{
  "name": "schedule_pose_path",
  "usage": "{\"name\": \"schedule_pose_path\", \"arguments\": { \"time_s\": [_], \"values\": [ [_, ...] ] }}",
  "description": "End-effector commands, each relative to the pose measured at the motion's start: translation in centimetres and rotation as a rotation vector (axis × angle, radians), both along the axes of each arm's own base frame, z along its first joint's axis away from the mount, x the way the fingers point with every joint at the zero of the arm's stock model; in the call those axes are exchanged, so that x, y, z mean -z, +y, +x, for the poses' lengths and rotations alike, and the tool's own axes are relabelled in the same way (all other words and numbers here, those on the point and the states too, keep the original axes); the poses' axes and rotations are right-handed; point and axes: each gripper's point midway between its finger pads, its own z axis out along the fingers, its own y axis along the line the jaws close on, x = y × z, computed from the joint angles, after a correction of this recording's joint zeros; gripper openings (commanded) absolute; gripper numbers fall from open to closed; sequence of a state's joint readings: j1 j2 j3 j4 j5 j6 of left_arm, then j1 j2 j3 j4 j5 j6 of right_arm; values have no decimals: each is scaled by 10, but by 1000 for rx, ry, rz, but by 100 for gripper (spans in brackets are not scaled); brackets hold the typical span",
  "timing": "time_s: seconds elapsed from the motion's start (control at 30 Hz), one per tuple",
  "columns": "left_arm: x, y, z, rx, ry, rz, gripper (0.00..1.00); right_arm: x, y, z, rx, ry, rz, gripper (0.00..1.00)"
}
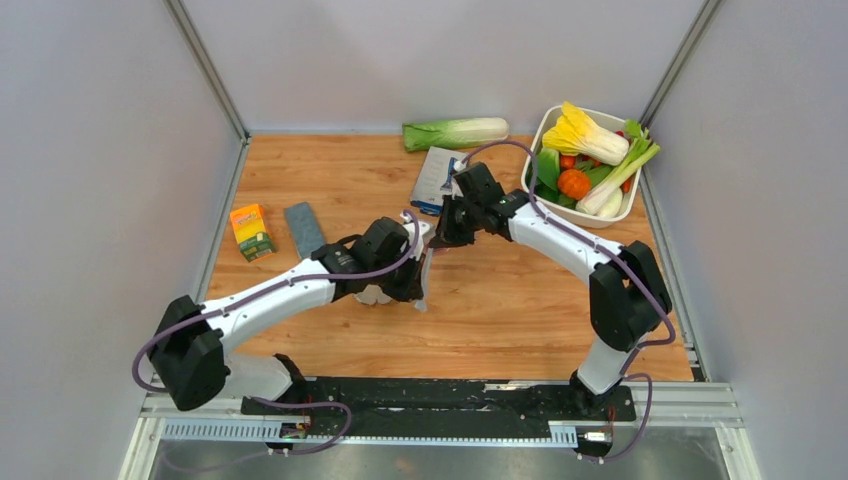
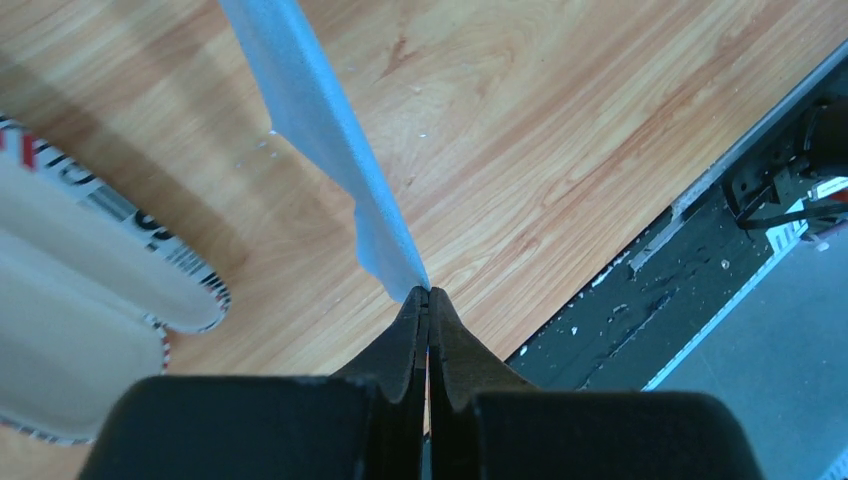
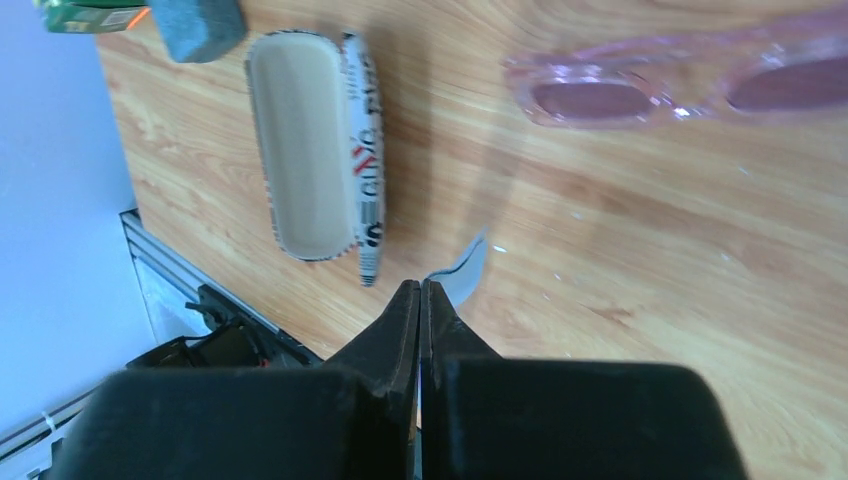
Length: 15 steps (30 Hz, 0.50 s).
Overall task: Organize the sunglasses
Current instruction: Pick up the glasses cleaning cloth from the center of the board, then place the glasses cleaning cloth in the sunglasses case.
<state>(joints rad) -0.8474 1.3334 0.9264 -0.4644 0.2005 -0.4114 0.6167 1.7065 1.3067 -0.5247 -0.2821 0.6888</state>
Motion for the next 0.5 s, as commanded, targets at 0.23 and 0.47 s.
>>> {"name": "schedule_pose_path", "arguments": {
  "time_s": [0.23, 0.47],
  "values": [
    [-33, 68, 25, -197, -29, 45, 0, -42, 80, 30, -170, -113, 133, 0],
    [-25, 98, 37, -286, -15, 93, 0, -34, 117, 41, -231, -111, 165, 0]
  ]
}}
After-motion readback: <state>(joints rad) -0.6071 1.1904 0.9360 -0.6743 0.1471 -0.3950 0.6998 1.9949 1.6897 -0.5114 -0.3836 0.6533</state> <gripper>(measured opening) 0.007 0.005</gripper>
